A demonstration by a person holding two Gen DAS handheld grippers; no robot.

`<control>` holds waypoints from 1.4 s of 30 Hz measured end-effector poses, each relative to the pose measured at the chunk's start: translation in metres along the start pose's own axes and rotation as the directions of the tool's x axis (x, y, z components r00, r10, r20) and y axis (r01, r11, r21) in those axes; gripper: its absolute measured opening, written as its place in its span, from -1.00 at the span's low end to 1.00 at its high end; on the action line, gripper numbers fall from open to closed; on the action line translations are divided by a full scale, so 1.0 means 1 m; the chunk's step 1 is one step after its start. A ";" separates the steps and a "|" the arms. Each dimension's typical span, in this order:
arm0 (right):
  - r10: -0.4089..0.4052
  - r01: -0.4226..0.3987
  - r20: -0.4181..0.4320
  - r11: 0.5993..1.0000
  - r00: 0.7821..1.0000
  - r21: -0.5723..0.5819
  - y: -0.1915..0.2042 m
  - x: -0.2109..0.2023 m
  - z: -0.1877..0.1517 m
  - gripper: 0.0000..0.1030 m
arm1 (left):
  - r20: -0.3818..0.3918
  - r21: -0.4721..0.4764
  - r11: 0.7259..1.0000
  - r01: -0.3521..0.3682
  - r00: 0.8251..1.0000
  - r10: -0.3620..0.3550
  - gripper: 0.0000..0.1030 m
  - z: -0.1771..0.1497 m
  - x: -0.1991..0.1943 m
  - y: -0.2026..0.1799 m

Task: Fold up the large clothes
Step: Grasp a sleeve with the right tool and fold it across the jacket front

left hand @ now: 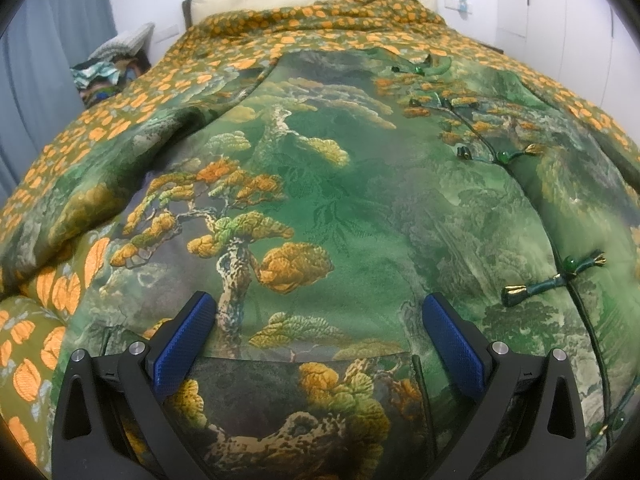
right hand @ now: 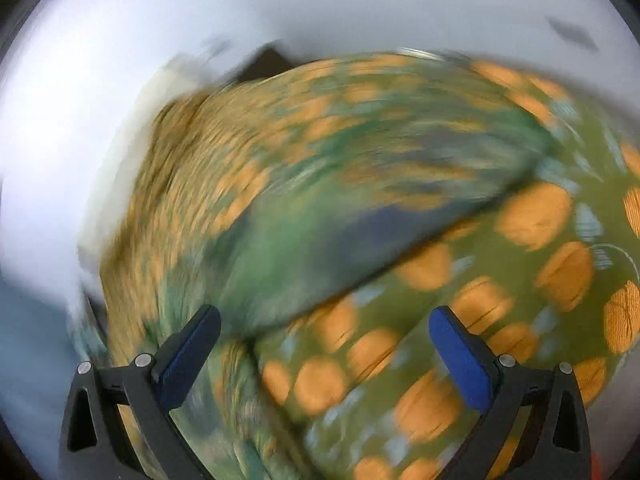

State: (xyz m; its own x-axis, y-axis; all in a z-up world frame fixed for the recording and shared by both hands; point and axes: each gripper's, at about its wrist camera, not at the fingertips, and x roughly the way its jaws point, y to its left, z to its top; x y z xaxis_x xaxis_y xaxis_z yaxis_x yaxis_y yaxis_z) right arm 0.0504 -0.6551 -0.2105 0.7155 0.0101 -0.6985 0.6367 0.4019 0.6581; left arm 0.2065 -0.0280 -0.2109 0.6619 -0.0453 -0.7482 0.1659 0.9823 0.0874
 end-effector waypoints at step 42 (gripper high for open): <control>0.091 -0.444 -0.532 0.678 0.842 -0.586 0.329 0.158 -0.298 0.46 | -0.138 -0.172 0.982 0.081 0.985 -0.106 0.99 -0.001 -0.040 0.070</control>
State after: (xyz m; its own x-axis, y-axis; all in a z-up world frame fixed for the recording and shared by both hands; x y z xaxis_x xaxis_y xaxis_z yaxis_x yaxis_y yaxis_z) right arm 0.2875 -0.2483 -0.1880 0.5075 0.5323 -0.6776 -0.0543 0.8046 0.5914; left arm 0.1906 0.0432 -0.1753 0.5330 -0.1232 -0.8371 0.0906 0.9920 -0.0884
